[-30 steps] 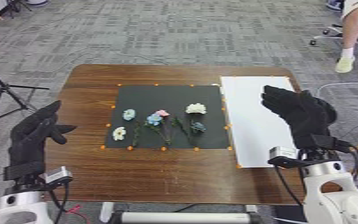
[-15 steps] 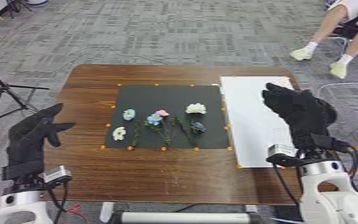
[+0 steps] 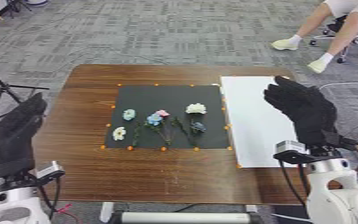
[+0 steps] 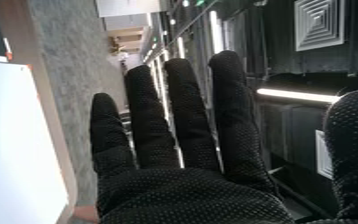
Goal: Arrange flowers
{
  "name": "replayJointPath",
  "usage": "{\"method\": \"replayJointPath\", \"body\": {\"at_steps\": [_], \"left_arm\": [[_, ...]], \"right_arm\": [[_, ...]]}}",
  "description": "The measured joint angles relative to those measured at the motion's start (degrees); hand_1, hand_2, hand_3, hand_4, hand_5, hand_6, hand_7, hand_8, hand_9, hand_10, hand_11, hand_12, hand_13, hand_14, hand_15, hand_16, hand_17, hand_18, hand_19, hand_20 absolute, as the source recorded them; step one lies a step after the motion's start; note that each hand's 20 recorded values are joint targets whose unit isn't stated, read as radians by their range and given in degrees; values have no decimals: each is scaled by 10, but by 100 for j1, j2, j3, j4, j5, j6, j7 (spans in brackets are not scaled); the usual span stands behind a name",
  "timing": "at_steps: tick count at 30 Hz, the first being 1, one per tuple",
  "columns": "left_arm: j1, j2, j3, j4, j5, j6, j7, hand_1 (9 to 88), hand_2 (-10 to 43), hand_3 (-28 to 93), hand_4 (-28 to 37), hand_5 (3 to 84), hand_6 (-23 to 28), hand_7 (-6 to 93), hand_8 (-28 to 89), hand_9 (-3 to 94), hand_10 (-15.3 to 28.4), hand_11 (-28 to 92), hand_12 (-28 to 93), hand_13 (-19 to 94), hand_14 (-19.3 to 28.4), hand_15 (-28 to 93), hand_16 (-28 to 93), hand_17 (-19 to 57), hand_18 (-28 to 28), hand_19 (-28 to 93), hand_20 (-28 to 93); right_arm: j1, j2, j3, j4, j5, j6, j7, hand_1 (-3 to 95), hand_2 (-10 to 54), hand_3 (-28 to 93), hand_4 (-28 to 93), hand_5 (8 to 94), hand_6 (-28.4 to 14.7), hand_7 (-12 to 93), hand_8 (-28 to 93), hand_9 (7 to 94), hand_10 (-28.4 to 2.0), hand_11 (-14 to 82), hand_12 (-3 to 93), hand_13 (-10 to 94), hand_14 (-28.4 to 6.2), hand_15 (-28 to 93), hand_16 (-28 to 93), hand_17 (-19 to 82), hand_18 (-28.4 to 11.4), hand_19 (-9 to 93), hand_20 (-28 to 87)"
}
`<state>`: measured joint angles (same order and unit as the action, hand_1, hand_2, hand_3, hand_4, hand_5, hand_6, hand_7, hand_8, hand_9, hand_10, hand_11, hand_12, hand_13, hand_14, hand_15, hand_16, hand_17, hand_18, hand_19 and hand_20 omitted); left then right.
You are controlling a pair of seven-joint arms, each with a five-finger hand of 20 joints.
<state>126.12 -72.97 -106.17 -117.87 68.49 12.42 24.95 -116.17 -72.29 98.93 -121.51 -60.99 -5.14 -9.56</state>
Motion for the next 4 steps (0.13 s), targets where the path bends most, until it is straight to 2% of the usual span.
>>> {"method": "replayJointPath", "body": {"at_steps": [1, 2, 4], "left_arm": [[11, -1, -11, -3, -228, -26, 0, 266, -3, 709, -276, 506, 20, 130, -81, 521, 144, 182, 92, 403, 170, 128, 6, 86, 110, 63, 181], [19, -5, -21, -4, -318, -34, 0, 269, 2, 710, -278, 509, 20, 132, -81, 526, 145, 187, 95, 411, 173, 146, 13, 86, 114, 75, 186], [43, -29, -43, -4, -361, -27, -11, 273, 11, 707, -280, 513, 21, 134, -81, 531, 146, 193, 99, 422, 179, 180, 18, 85, 120, 100, 195]], "right_arm": [[-30, -17, 13, -27, -43, -30, 3, 100, 66, 703, -135, 567, 2, 101, -70, 533, -149, 71, 142, 378, -166, 114, 221, 144, -192, 111, 242], [-48, -28, 13, -41, -55, -33, 5, 100, 67, 701, -135, 568, 1, 101, -70, 534, -149, 71, 142, 381, -167, 115, 222, 145, -192, 113, 244], [-76, -58, -15, -56, -13, -18, 13, 100, 68, 697, -134, 570, 0, 101, -69, 542, -150, 75, 147, 394, -169, 125, 228, 147, -193, 126, 254]]}}
